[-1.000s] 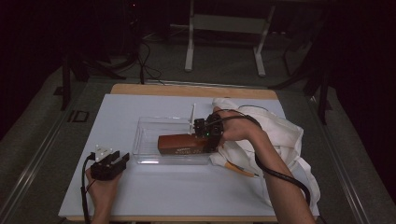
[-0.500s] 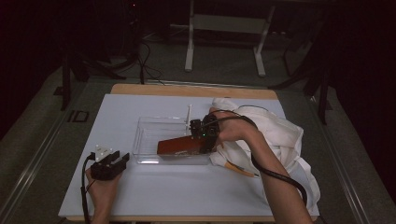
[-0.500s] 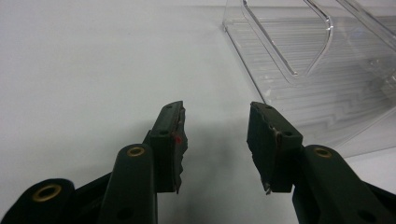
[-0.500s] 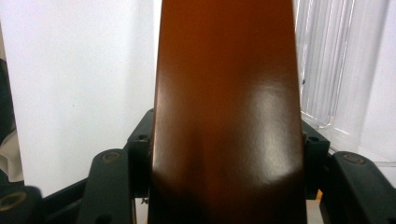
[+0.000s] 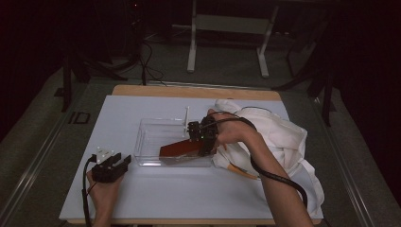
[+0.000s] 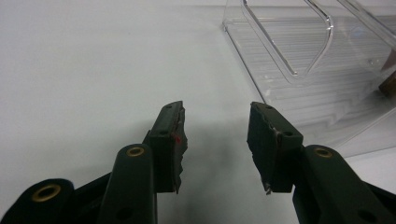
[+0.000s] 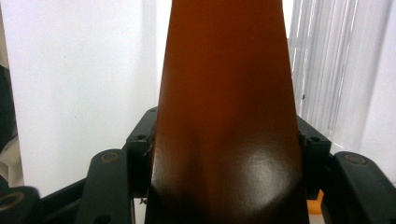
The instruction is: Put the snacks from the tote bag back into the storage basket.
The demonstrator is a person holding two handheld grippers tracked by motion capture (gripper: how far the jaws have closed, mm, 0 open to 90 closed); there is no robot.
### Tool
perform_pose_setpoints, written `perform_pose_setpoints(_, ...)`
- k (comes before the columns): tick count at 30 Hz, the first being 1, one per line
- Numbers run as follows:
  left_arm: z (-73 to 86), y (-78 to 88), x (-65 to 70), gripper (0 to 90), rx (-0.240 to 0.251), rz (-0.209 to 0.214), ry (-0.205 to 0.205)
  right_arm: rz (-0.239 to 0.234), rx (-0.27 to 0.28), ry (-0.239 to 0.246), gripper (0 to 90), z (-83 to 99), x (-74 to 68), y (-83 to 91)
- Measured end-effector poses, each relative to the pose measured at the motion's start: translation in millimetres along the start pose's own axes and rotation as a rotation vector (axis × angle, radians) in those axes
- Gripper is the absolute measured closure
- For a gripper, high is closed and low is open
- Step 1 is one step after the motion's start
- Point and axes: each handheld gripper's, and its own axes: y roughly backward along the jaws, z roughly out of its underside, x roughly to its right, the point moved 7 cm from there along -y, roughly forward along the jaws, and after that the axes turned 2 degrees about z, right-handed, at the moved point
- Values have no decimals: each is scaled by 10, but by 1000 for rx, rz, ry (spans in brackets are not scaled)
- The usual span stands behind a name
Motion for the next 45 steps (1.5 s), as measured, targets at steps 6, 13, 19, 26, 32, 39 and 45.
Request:
perform_pose_setpoints(6, 0, -1, -1, 564, 0, 1, 1, 0, -3, 3, 404, -36, 4, -34)
perform_pose_setpoints(13, -1, -1, -1, 563, 1, 2, 3, -4, 9, 0, 402, -83, -3, -78)
perform_pose_setpoints(19, 0, 0, -1, 563, 0, 3, 2, -6, 15, 2, 395, -106, 3, -95)
perform_pose_setpoints(26, 0, 0, 1, 563, -1, 2, 1, -15, 23, -13, 377, -89, -3, -85)
perform_pose_setpoints(32, 0, 0, 0, 563, 0, 3, 1, -15, 19, -18, 374, -54, 1, -105)
perform_pose_setpoints(39, 0, 0, 0, 563, 0, 3, 1, -24, 20, -20, 366, -28, -8, -91)
perform_pose_setpoints(45, 0, 0, 0, 563, -1, 2, -1, -25, 19, -27, 356, 6, -10, -81)
